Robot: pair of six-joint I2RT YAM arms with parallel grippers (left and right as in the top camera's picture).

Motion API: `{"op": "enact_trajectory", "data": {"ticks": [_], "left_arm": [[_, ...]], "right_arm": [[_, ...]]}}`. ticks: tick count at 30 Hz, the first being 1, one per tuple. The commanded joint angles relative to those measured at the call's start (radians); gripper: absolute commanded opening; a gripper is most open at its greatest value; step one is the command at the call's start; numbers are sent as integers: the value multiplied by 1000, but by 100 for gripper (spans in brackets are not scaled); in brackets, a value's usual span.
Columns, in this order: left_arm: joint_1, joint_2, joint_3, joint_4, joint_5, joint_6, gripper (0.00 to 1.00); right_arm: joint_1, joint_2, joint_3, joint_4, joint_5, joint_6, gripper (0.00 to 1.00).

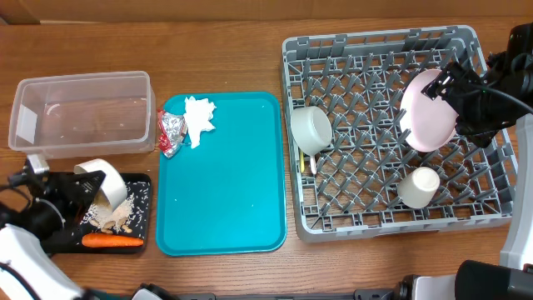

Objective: Sort waste into correct bins and load items into the dishwasher rack
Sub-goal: 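Tip the second bowl over the black tray to empty the food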

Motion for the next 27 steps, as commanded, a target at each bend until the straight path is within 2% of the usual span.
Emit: {"op": "enact_trajectory", "data": {"ticks": [1,4,7,8,9,16,18,19,21,23,25,27], "left_arm": [[76,77,-55,13,246,251,4],[122,139,-93,-38,325,388,4],[154,172,-151,-93,457,628,4],[159,175,-167,-90,486,661,4],[167,181,-191,-80,523,684,4],[200,193,-246,-1,519,718,4],[200,192,-245,-23,520,712,4],[200,192,-246,-19,492,770,4],[200,192,-246,-56,480,737,4],[197,192,-246,-87,462,845,4],[198,192,-246,-103,434,888,4],[197,192,-246,-82,412,979,4]], "right_arm": [[0,-12,0,4,10,-6,100],[0,-12,0,2,10,-6,100],[0,-12,0,2,10,-6,100],[0,-12,0,1,10,-6,100],[0,-12,0,0,10,-6,100],[0,-12,0,-2,10,-6,100],[0,-12,0,-3,10,-6,100],[0,-12,0,-3,10,-6,100],[0,-12,0,-3,10,-6,100],[0,-12,0,-3,10,-5,100],[0,-12,0,-3,10,-5,100],[0,-12,0,-3,10,-5,100]]}}
